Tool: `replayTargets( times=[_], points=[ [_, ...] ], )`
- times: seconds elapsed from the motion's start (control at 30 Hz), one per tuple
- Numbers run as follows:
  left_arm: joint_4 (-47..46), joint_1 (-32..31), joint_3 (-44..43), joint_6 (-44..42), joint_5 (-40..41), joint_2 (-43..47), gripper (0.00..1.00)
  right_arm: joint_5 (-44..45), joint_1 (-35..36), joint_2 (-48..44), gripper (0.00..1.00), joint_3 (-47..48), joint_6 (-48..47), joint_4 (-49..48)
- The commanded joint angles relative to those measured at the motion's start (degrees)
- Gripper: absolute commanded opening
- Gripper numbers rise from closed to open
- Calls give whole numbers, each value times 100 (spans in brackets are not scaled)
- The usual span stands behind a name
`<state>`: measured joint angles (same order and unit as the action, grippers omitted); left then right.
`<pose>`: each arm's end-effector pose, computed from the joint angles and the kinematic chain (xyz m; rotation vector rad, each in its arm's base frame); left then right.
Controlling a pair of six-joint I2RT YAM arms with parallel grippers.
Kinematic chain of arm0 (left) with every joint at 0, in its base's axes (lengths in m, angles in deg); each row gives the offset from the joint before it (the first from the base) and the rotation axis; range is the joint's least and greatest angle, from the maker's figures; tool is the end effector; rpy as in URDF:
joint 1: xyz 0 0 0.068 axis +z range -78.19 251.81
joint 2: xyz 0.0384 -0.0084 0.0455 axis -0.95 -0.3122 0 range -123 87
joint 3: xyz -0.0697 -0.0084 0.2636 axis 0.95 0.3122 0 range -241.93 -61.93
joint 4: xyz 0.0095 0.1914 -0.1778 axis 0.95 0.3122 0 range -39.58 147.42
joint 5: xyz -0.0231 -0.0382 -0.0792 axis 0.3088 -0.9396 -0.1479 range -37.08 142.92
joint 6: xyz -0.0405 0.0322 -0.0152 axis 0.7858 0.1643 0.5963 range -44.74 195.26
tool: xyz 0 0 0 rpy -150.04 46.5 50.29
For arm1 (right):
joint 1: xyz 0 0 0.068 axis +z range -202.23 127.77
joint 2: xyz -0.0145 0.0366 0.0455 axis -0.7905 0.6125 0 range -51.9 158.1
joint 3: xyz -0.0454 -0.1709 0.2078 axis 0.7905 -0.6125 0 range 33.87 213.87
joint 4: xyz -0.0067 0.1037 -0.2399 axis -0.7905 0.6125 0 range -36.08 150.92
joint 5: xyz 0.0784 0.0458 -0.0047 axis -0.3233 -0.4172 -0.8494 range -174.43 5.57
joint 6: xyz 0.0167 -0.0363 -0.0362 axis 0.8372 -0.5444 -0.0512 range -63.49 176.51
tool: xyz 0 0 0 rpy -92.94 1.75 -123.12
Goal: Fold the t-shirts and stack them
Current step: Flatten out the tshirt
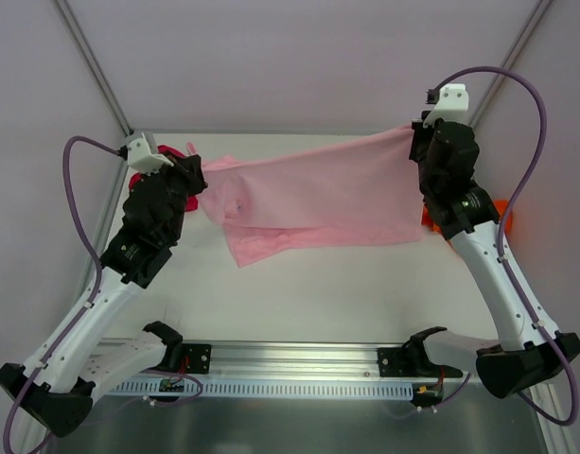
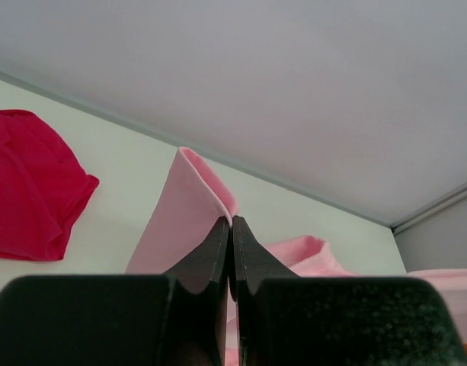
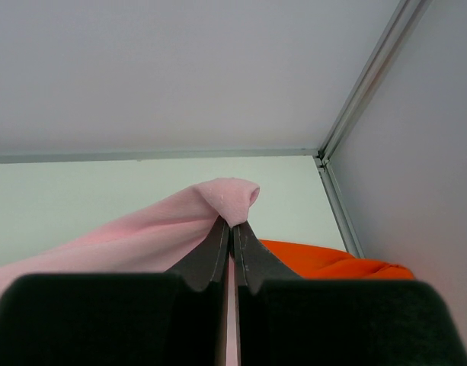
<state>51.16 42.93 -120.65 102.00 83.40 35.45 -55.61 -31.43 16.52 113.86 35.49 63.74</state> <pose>0.1798 -0.0787 0.4220 -0.4071 1.4301 -0.3997 0.2455 0.0749 0.4701 -0.1648 1.5483 -0.3897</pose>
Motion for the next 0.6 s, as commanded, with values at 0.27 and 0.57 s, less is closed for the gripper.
replayTargets(
  times=[0.27,0.57],
  points=[
    [-109,-21,-483,-143,-526,541,0,17,74,-681,1,490,54,387],
    [-283,-30,-386,-345,107,-266,0,-70,91,-576,1,97,89,459]
  ],
)
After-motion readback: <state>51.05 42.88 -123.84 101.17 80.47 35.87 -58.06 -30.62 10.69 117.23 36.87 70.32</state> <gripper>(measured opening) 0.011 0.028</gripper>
